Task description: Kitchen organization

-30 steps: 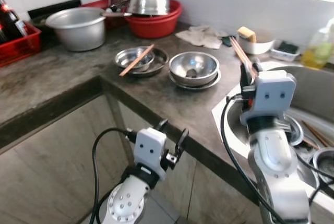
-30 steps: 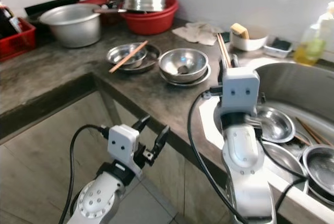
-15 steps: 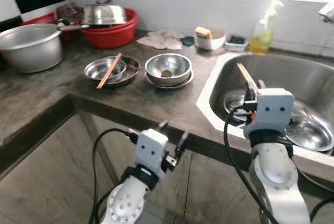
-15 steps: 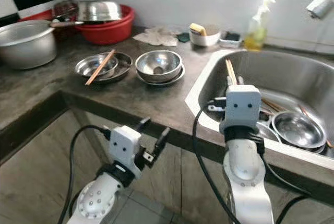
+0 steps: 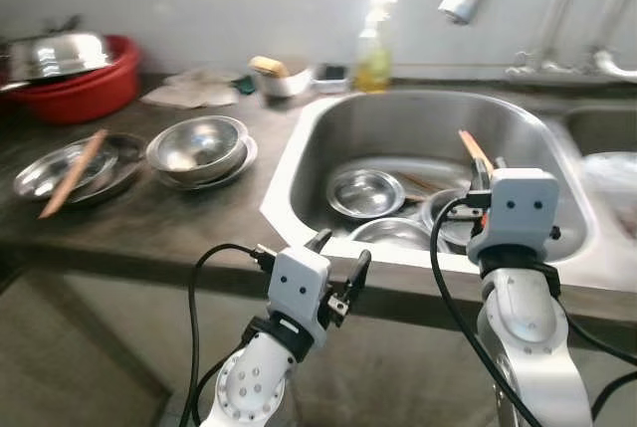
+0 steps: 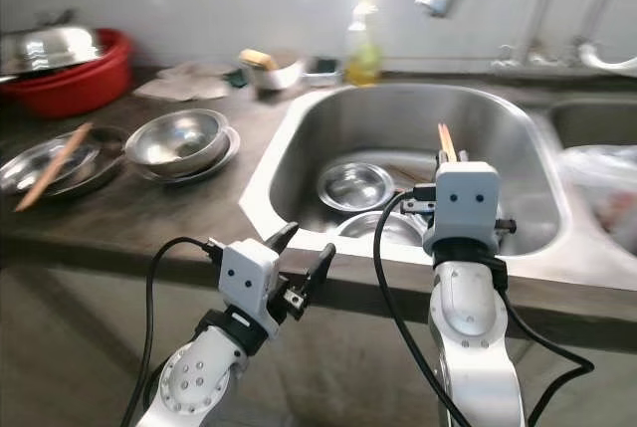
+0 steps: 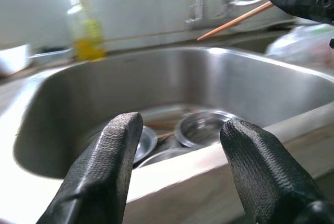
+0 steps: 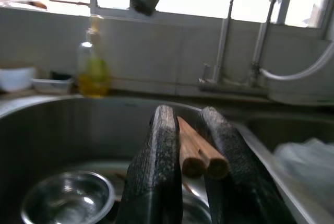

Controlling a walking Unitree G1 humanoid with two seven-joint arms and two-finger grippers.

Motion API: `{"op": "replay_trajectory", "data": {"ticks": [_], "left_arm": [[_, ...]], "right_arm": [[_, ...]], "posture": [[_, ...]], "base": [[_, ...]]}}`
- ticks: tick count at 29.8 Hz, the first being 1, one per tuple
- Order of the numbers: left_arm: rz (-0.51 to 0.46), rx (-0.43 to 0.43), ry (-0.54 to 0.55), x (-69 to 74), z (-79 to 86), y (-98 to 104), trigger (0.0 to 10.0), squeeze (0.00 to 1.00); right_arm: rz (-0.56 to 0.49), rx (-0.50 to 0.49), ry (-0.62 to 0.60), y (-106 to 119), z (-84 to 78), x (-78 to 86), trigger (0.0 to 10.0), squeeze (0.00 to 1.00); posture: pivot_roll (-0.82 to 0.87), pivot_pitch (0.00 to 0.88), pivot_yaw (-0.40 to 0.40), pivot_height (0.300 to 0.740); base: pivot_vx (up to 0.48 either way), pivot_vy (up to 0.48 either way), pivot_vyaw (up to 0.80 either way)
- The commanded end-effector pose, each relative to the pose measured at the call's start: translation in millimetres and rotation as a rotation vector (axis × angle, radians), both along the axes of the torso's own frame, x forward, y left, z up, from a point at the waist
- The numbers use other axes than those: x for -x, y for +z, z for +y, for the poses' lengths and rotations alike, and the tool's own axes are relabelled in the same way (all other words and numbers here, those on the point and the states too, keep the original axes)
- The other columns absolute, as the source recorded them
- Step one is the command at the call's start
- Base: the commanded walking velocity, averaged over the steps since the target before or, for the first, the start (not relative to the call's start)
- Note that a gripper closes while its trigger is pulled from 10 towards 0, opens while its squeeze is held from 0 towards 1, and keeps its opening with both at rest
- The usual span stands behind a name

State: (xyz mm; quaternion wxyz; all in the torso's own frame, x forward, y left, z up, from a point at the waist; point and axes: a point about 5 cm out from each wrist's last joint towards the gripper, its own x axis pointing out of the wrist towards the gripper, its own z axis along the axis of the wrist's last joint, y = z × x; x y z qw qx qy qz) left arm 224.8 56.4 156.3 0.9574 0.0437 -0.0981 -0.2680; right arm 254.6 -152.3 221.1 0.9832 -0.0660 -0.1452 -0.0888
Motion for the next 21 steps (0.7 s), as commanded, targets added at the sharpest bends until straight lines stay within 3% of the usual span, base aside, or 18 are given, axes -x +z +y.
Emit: {"op": "replay_trajectory", "data": {"ticks": [1, 10, 18, 21], "left_arm": [[0.0, -0.013, 0.012, 0.7, 2.1, -1, 10.0, 0.0], [0.015, 0.017, 0.025, -1.4, 2.4, -1, 10.0, 0.0], [0.02, 0.01, 0.039, -1.4, 2.5, -2, 10.0, 0.0], [0.018, 0.019, 0.043, 0.4, 2.8, 0, 10.0, 0.0]], "right_arm": [[0.004, -0.006, 0.022, 1, 4.2, -1.3, 10.0, 0.0], [0.044, -0.012, 0.106, 2, 7.8, -18.2, 10.0, 0.0], [0.148, 0.0, 0.134, 1, 0.5, -56.3, 10.0, 0.0], [0.202, 0.016, 0.103, 5, -7.8, -80.7, 10.0, 0.0]], "posture": [[0.08, 0.054, 0.021, 0.74], [0.08, 0.054, 0.021, 0.74], [0.09, 0.07, 0.013, 0.74], [0.1, 0.09, 0.003, 0.74]], "base": [[0.0, 0.0, -0.79], [0.095, 0.0, 0.0], [0.0, 0.0, 0.0], [0.0, 0.0, 0.0]]}}
